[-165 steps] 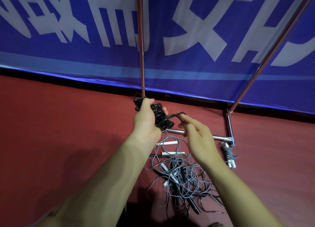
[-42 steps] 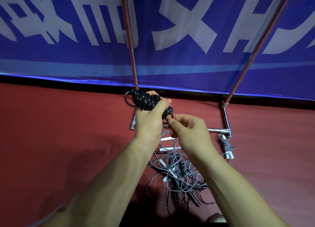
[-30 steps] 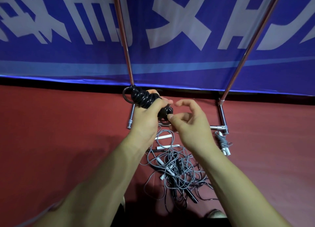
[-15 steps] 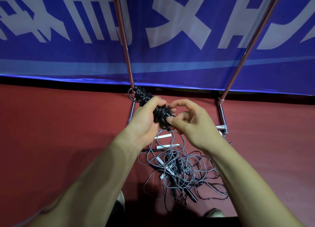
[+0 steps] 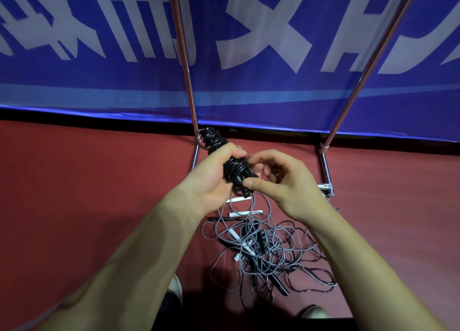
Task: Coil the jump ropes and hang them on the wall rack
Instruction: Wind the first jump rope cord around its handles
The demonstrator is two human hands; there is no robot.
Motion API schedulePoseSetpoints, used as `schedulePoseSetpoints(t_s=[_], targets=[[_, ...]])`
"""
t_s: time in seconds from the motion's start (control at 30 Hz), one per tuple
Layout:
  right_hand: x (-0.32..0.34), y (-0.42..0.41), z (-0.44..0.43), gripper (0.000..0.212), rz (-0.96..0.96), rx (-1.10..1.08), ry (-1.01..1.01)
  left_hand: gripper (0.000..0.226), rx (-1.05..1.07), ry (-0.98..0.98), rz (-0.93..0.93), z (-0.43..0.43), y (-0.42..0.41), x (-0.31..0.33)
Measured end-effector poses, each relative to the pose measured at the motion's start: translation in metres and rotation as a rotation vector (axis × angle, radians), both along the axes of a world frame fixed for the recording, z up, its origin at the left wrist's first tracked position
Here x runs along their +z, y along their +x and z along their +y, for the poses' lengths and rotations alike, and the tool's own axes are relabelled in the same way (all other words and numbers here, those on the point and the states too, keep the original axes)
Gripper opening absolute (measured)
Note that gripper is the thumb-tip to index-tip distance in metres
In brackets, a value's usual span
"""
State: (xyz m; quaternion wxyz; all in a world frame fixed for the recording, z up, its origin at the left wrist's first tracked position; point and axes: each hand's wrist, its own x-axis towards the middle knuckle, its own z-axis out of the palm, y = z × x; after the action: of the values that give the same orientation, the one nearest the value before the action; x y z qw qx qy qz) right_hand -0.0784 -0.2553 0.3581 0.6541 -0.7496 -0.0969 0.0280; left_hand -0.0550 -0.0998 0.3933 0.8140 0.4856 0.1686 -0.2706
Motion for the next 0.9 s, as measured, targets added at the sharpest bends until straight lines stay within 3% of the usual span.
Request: schedulePoseSetpoints(t_s=[0.13,0.4,0.67,0.8,0.9], targets=[[-0.001,0.0,0.001,0.036,-0.04,0.009,-0.069,0.02,-0.055,0.056,-0.004,0.004,0.001,-0.004],[0.003,-0.003,0.001,0.027,-0.115,0.016,-0.239,0.045,-0.202,0.095,-0.035,0.005,0.0,-0.011],[0.0,-0.009,0.006,0.017,-0.398,-0.017,-0.458,0.019,-0.046,0.124,0.084,0.003,0.005,-0.01],[0.001,-0.01,0.012,0.012,-0.315,-0.036,-0.528,0.013,0.064,0.175,0.099,-0.002,0.007,-0.016],[0.006,-0.011,0.019,0.005,-0.147,-0.076,-0.456,0.011,0.128,0.252,0.065,-0.004,0.006,-0.019]])
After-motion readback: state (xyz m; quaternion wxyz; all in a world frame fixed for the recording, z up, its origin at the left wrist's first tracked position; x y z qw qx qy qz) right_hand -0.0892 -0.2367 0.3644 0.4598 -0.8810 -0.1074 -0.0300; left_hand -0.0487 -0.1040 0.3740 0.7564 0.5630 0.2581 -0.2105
